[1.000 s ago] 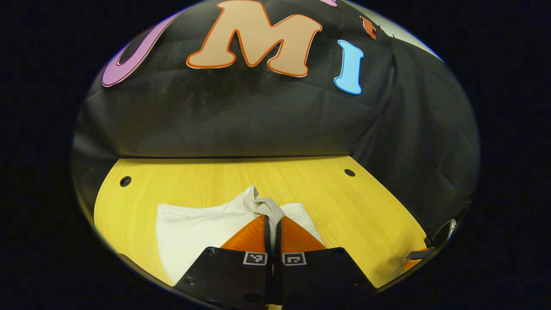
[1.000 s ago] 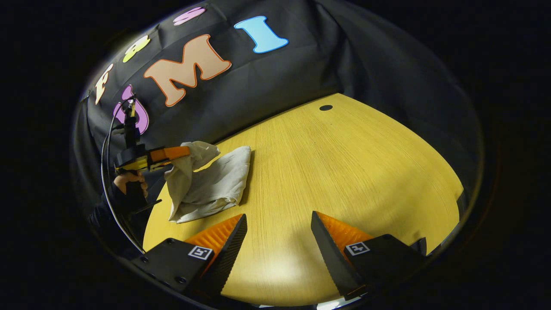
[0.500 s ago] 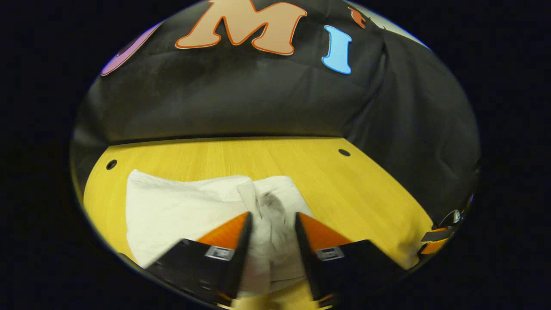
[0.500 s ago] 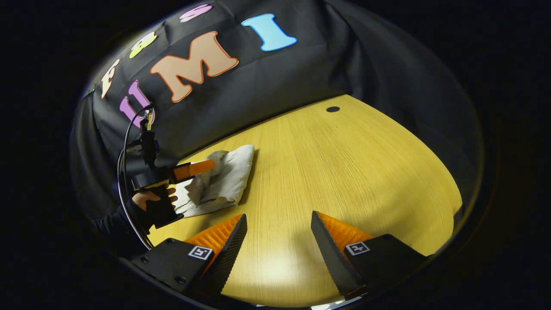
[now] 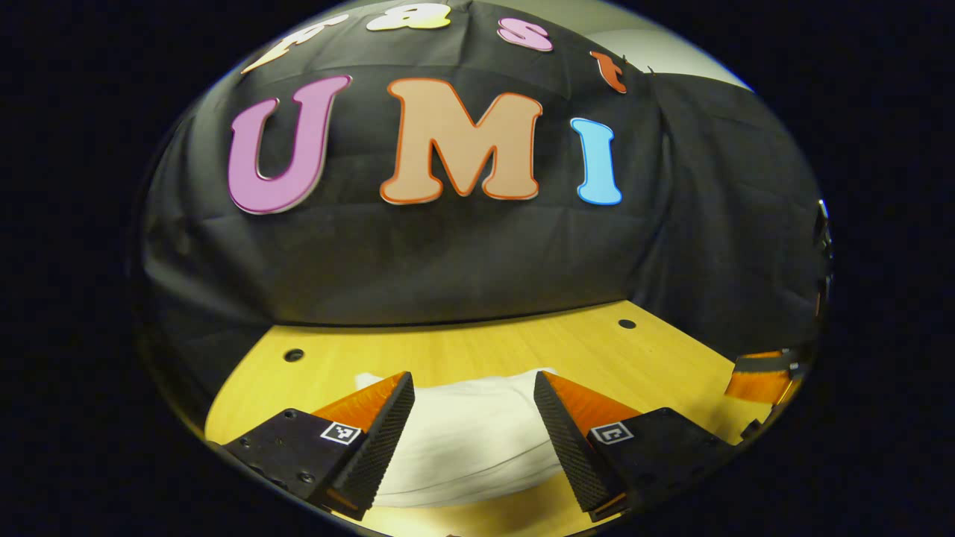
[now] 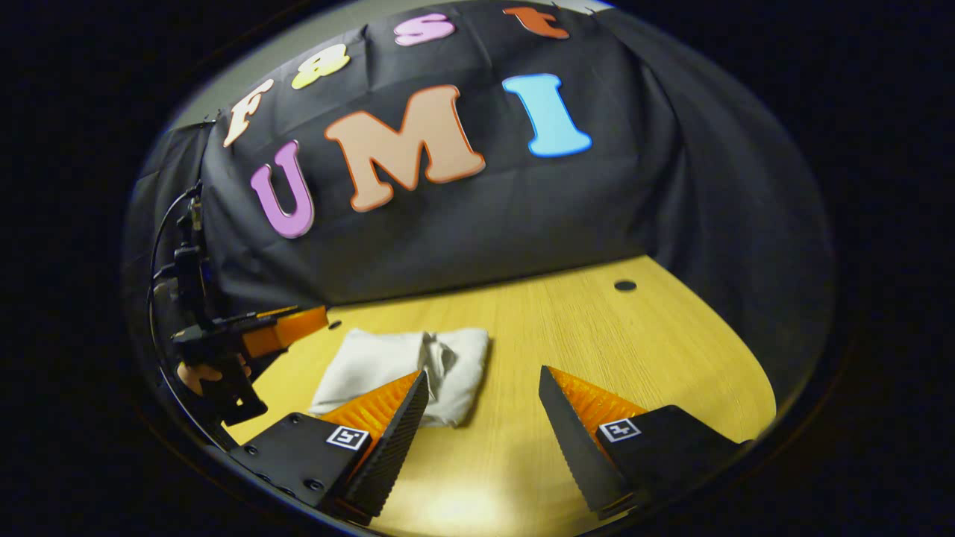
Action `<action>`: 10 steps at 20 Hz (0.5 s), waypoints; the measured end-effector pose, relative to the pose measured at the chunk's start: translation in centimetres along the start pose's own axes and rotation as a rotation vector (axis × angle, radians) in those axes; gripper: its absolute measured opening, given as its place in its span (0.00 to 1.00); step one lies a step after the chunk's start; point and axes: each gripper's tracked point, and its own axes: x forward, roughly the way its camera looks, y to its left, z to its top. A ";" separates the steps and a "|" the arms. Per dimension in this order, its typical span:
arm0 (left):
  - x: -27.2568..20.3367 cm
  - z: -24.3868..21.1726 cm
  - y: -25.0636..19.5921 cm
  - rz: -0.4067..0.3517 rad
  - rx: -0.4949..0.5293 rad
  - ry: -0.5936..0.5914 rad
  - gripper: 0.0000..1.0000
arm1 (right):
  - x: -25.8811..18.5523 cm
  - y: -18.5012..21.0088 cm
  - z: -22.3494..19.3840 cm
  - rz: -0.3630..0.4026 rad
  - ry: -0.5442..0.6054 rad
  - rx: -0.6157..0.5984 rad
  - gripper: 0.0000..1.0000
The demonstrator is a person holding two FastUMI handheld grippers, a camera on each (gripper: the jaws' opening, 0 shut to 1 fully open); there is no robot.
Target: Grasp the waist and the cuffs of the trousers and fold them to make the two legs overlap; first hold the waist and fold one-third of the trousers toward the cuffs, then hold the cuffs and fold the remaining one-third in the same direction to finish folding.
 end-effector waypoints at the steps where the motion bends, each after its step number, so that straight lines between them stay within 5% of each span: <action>1: -1.4 0.8 1.9 0.031 0.010 -0.019 0.95 | 0.0 1.3 1.7 0.005 -0.044 -0.021 0.96; 10: -10.4 8.0 11.2 0.199 -0.042 -0.213 0.95 | -1.1 10.4 10.4 0.003 -0.324 -0.210 0.96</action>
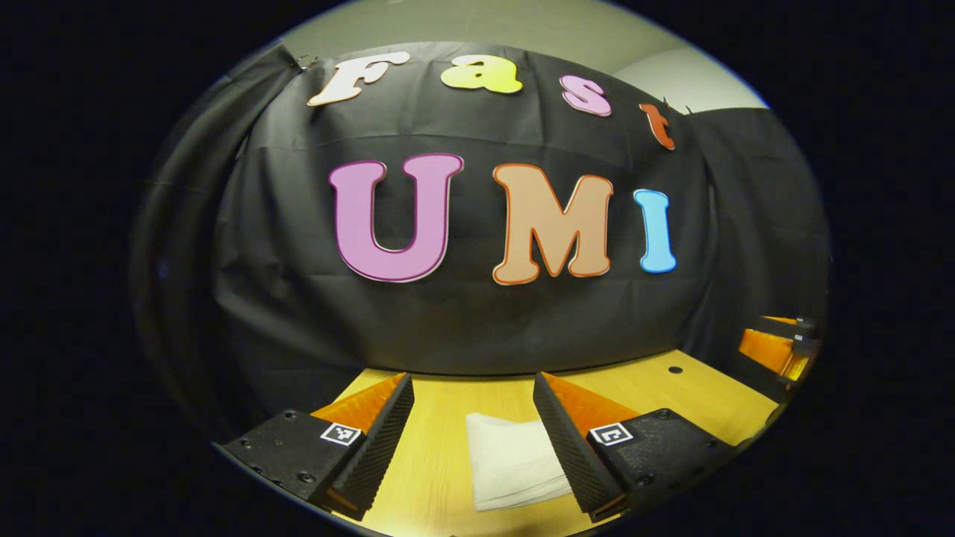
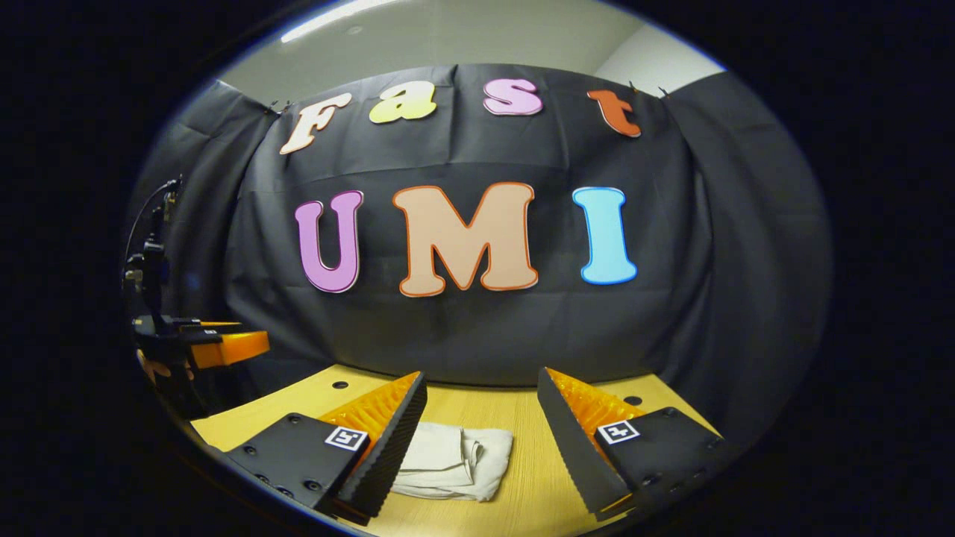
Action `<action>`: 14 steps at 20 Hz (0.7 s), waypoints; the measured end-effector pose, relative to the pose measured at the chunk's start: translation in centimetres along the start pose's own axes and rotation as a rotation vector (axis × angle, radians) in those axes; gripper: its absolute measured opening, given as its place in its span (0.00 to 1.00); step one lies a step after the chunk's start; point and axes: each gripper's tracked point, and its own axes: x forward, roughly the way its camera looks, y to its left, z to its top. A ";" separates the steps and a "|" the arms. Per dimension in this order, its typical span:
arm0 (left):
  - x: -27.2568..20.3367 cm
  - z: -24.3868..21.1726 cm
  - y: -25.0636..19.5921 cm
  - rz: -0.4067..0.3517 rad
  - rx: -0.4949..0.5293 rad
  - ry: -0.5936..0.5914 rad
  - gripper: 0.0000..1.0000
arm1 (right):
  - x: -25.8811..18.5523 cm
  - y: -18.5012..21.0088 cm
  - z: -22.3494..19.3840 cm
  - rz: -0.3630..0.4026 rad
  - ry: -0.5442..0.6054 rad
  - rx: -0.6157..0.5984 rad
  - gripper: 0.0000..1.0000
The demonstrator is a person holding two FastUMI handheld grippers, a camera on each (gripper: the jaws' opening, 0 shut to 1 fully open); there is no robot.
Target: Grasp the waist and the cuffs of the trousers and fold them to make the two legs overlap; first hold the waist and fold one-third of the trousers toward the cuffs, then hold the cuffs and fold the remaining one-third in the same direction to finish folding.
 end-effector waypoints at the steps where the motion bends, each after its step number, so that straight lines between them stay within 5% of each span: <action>1: -0.5 0.6 0.5 0.006 -0.001 -0.015 0.95 | 0.0 0.6 0.1 0.003 -0.003 -0.003 0.96; 14: -1.4 0.8 1.1 0.000 0.042 -0.025 0.95 | -1.1 1.2 2.4 -0.067 -0.064 0.004 0.96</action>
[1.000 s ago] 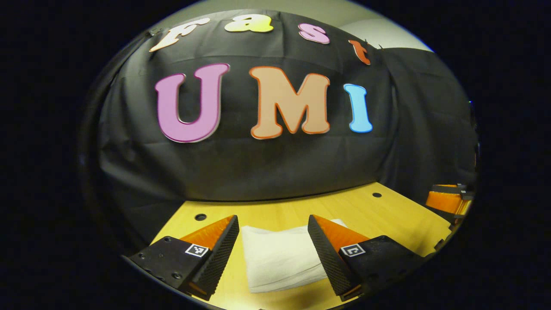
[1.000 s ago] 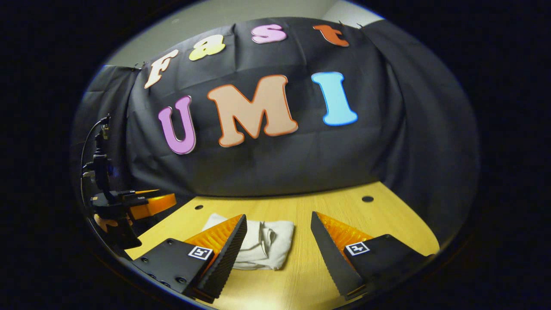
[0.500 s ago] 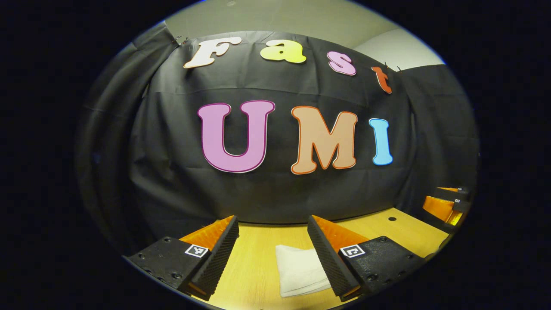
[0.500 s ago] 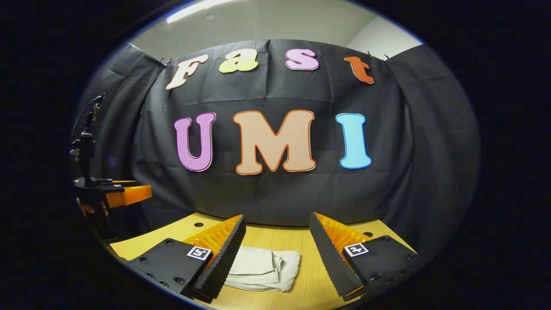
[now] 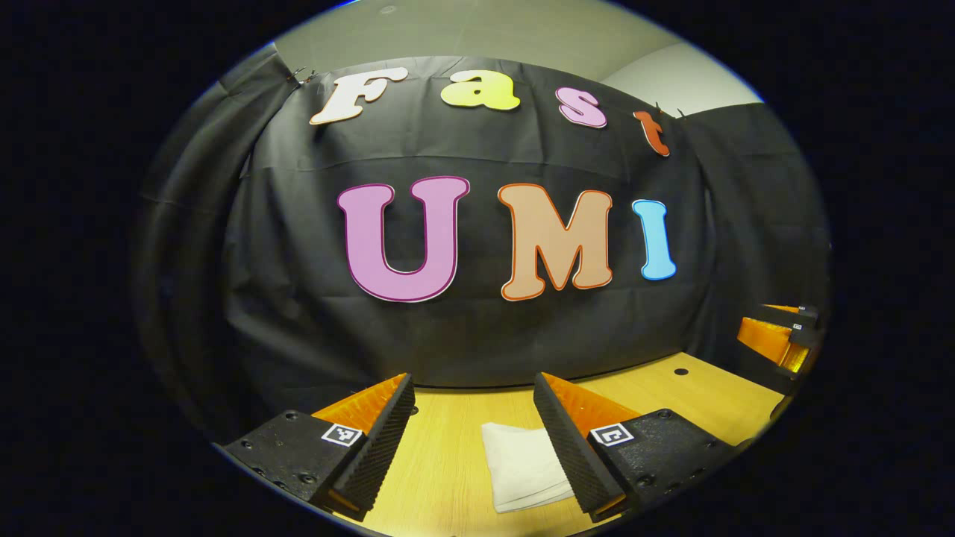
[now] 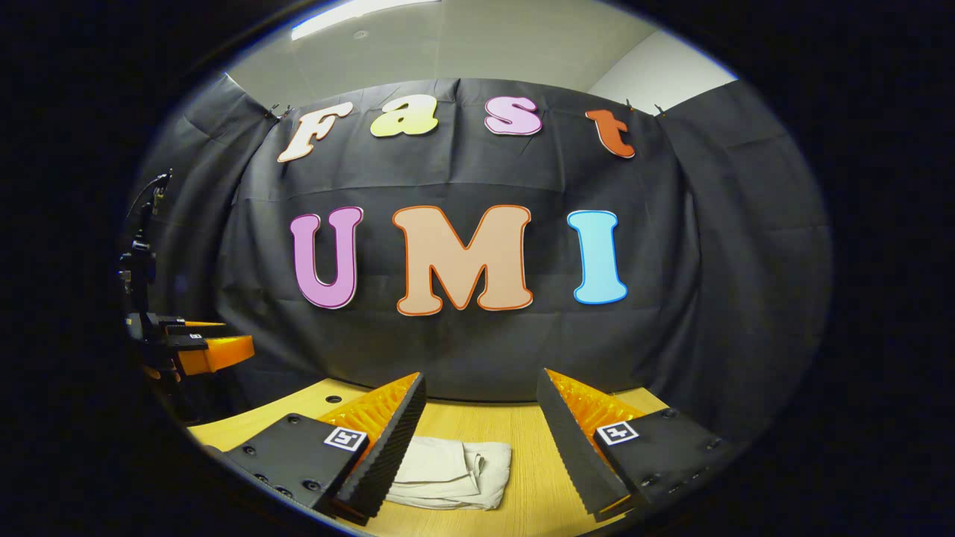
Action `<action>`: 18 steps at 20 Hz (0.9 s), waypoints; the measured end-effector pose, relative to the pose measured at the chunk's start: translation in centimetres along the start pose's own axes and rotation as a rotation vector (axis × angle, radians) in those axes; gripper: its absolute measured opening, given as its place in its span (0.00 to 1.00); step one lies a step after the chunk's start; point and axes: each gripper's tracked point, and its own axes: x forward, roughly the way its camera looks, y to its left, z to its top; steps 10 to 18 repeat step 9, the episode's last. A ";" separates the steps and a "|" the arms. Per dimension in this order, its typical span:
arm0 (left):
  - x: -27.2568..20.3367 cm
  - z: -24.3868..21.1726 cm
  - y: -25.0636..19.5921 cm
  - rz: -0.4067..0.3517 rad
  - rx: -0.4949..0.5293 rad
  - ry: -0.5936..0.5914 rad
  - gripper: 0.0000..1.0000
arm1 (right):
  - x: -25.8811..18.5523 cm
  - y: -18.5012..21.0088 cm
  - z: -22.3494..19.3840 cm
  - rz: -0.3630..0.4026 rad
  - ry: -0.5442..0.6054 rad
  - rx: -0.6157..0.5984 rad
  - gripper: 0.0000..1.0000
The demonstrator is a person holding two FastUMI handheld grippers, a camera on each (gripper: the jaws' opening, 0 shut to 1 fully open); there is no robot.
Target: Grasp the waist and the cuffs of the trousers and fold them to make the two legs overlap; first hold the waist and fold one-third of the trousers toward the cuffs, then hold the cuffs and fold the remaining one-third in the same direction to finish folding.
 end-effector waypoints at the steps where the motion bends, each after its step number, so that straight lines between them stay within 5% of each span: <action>1: 0.0 -0.2 -0.1 -0.001 -0.005 0.004 0.94 | 0.0 0.0 0.2 -0.004 -0.004 -0.003 0.96; 18: 0.0 0.3 0.6 0.012 -0.020 -0.019 0.95 | -0.3 0.9 1.6 -0.004 -0.040 -0.034 0.96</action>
